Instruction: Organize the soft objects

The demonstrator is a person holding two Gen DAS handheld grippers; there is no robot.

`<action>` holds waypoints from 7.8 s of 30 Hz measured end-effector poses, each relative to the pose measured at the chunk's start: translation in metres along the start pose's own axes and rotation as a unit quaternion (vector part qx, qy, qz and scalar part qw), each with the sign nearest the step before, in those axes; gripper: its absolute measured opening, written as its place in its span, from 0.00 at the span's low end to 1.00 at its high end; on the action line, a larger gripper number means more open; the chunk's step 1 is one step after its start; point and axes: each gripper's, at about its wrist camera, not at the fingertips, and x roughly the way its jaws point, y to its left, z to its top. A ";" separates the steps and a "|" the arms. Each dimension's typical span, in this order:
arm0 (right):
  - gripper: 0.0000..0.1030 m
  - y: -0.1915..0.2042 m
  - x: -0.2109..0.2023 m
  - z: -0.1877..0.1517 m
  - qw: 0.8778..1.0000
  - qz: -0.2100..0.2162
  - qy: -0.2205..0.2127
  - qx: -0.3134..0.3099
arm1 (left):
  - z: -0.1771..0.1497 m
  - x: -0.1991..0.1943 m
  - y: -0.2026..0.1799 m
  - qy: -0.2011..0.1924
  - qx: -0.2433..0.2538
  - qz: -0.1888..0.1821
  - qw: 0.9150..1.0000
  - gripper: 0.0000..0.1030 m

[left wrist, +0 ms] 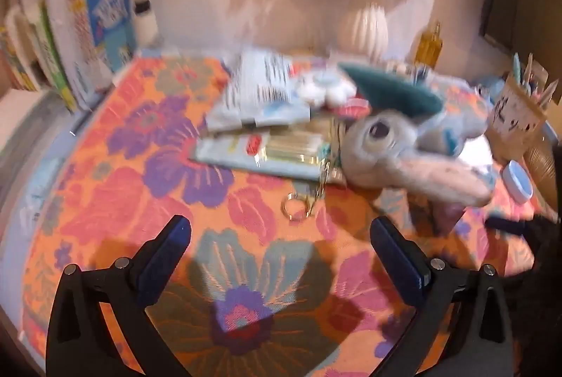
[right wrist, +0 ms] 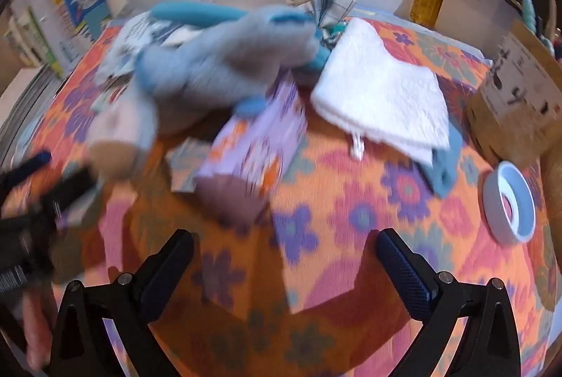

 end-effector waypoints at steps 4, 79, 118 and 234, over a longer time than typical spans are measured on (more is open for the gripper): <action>1.00 -0.002 -0.023 -0.015 1.000 0.010 -0.020 0.000 | 0.013 -0.026 -0.009 -0.059 0.006 -0.005 0.998 0.99; 1.00 -0.034 -0.050 -0.014 0.978 -0.054 -0.198 0.021 | 0.003 0.020 0.002 -0.054 0.000 -0.002 0.999 0.99; 1.00 -0.154 -0.062 -0.054 0.964 -0.121 -0.120 0.202 | 0.000 0.006 0.002 -0.085 0.004 -0.007 0.996 0.99; 0.63 -0.234 -0.179 -0.104 0.945 -0.115 -0.215 0.218 | 0.032 -0.078 -0.207 -0.001 0.166 -0.328 0.930 0.48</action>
